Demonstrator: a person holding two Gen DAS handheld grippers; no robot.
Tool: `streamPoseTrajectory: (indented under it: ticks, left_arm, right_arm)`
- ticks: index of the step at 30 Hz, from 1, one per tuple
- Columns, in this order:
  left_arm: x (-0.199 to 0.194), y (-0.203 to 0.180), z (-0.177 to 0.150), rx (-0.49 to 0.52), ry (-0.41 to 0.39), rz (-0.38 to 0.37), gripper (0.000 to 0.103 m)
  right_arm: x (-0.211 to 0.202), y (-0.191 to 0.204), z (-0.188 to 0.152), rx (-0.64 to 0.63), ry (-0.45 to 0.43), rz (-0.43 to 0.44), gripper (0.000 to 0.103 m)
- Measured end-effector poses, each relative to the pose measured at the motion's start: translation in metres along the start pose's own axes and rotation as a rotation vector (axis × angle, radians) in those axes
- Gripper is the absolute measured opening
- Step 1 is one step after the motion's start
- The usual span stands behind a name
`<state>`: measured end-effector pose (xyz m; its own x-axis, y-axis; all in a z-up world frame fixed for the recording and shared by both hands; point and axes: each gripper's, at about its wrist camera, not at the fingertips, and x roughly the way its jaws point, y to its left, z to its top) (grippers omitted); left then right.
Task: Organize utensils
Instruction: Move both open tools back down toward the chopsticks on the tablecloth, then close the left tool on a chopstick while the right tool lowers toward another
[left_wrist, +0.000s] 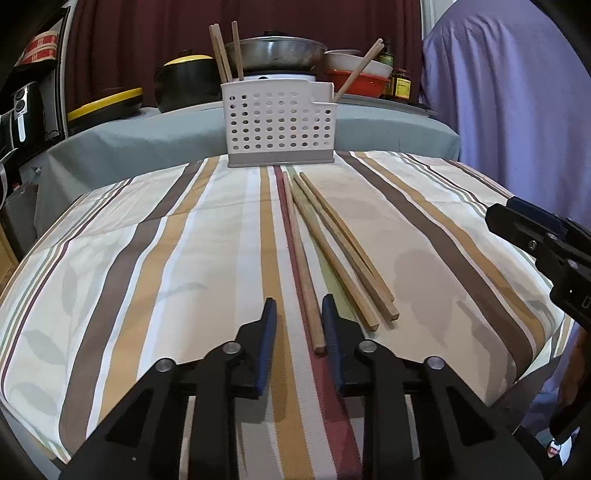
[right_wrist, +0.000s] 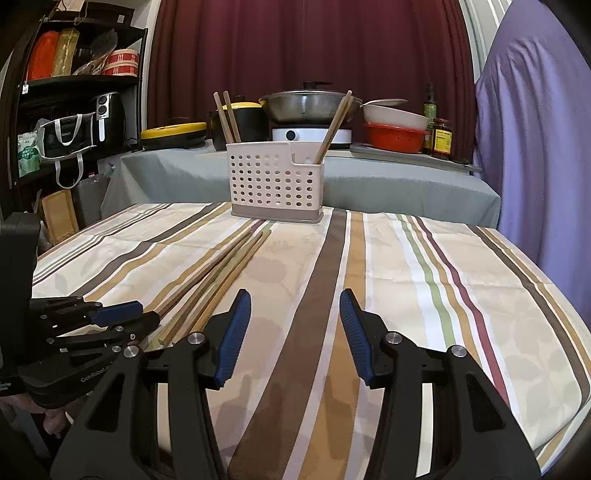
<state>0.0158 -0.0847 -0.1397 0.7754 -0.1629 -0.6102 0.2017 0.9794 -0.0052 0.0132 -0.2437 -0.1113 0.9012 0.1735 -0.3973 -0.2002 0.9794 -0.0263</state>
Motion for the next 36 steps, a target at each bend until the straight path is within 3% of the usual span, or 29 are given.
streamPoseTrajectory:
  ticks: [4,22,36]
  left_arm:
    - [0.001,-0.001,0.000,0.005,-0.004,-0.004,0.009]
    - [-0.011,0.052,-0.003,-0.069,-0.024,0.084,0.007]
    - [-0.012,0.061,-0.004,-0.099,-0.024,0.081,0.007]
  right_arm:
    - [0.001,0.002,-0.001,-0.005,0.002,0.004,0.049]
    - [0.024,0.043,-0.012,-0.088,0.091,0.085,0.049]
    - [0.043,0.064,-0.020,-0.144,0.161,0.091,0.049]
